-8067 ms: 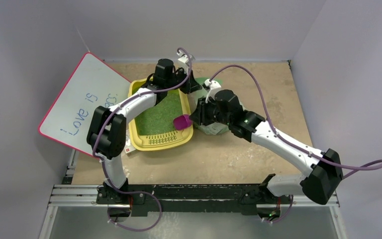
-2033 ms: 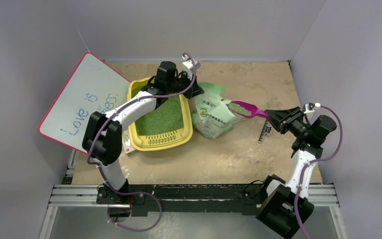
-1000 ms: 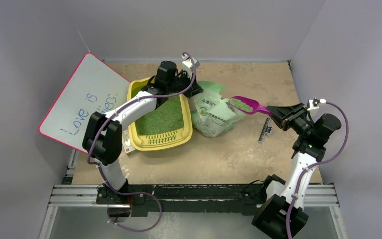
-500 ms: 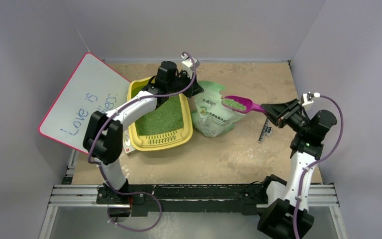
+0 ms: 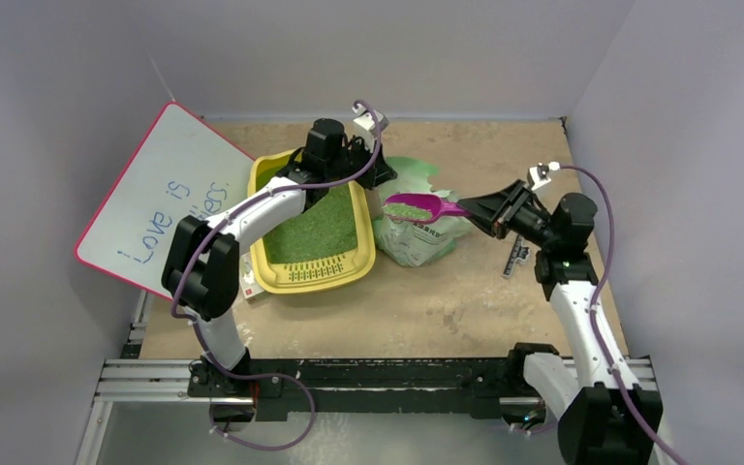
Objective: Fill the litter box with clean litter
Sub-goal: Pour the cat litter into the litter box.
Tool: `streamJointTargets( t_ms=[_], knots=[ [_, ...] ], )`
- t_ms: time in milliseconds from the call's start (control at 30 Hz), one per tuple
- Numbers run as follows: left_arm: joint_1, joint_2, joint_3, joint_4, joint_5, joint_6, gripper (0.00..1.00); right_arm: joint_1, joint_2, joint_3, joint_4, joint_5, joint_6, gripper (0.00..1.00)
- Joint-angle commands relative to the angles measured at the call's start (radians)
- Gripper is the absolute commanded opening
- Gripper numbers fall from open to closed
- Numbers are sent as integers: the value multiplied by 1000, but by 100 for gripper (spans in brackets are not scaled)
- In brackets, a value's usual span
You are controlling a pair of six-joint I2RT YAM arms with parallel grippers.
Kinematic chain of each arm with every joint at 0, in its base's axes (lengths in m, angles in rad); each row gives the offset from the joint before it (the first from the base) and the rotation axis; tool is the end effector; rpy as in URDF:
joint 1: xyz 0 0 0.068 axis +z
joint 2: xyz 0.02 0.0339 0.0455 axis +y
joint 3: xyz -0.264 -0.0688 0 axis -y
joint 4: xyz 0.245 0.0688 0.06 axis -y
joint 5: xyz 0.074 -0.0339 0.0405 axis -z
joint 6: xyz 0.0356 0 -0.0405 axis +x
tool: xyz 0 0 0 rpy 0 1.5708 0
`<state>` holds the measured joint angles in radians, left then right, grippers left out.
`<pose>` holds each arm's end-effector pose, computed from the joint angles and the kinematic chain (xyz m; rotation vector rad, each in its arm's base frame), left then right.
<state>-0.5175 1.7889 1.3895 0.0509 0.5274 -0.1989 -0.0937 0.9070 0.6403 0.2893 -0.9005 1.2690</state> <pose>0.3602 -0.2256 0.2955 0.6771 1.8767 -0.9772 0.2073 0.0085 0.3169 0.3975 1.7595 1.5675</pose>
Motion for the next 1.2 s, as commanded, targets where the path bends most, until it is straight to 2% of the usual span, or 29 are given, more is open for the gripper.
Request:
streamJointTargets(
  t_ms=[0,300,500,667,833,1033,1167],
  knots=[
    [-4,1,38,45,-1,-13,0,115,48,81,94,121,-13,0],
    [-3,13,41,53,-18,-31,0,322,201,127,189,249,-37,0],
    [3,33,51,71,-15,-60,0,484,319,188,204,431,-137,0],
    [12,36,47,72,-15,-71,0,638,417,301,93,637,-355,0],
    [19,26,32,70,-16,-70,0,737,417,369,-8,856,-570,0],
    [19,27,26,75,-12,-74,0,771,386,409,-79,933,-735,0],
    [19,27,27,82,-11,-80,0,787,392,415,-58,912,-782,0]
  ],
)
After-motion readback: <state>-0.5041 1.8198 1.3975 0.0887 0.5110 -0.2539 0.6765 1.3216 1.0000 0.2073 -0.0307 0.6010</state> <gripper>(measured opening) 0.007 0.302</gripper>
